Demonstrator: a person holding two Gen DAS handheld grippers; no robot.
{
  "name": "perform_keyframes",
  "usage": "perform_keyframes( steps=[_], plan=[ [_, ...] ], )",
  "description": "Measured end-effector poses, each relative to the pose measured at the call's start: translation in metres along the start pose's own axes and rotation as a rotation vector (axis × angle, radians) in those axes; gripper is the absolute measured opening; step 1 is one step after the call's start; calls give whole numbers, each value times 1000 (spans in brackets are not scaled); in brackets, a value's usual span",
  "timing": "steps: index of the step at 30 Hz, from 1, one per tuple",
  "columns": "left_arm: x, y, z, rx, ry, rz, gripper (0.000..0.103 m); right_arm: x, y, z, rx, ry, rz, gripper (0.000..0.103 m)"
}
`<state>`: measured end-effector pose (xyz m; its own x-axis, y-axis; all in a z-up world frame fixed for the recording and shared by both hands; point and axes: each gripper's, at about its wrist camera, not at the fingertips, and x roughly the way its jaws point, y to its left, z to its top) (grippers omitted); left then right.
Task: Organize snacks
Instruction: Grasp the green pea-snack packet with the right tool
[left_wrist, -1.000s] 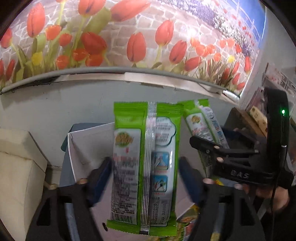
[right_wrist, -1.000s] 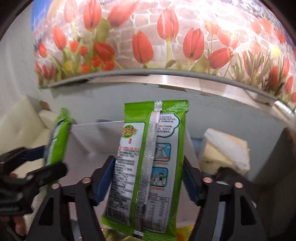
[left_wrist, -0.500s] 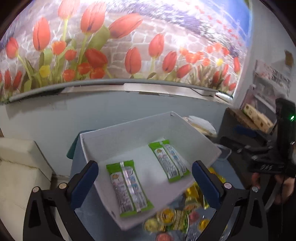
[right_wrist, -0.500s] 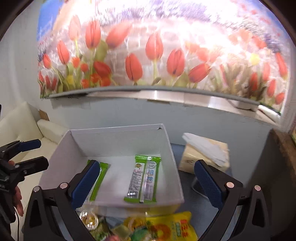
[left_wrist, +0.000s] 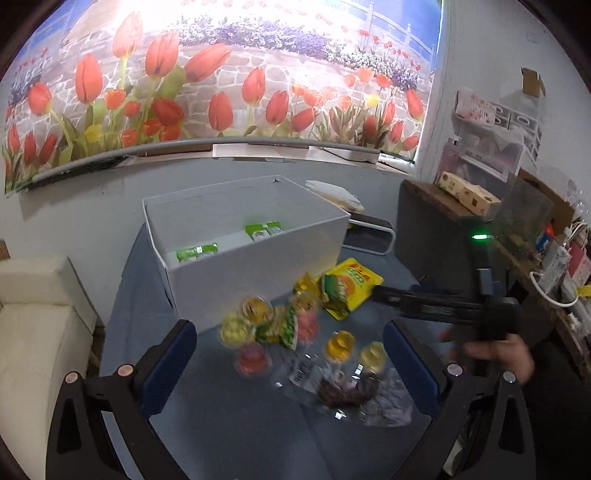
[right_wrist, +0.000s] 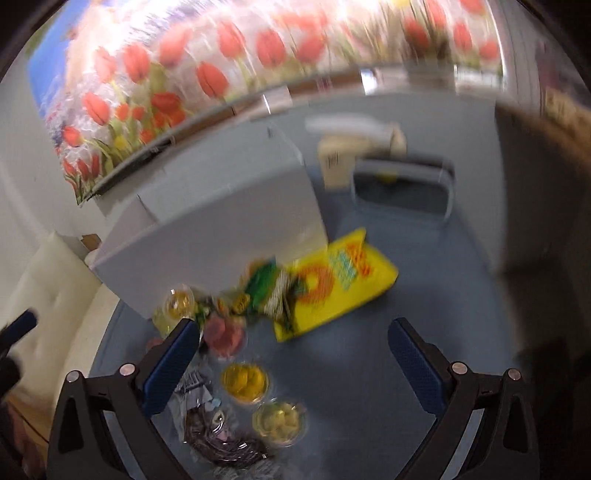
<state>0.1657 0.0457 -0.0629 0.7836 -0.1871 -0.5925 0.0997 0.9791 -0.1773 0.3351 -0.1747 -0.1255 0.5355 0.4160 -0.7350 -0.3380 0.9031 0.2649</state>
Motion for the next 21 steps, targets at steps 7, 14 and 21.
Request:
perform_keyframes(
  steps=[7,14,21],
  plan=[
    [-7,-4,-10,22,6,16,103,43,21,21,-19,17,3,102],
    [-7,5,-12,10,5,12,103,88,10,22,79,140,21,68],
    [8,10,-12,2,23,21,103,66,12,19,36,84,29,38]
  ],
)
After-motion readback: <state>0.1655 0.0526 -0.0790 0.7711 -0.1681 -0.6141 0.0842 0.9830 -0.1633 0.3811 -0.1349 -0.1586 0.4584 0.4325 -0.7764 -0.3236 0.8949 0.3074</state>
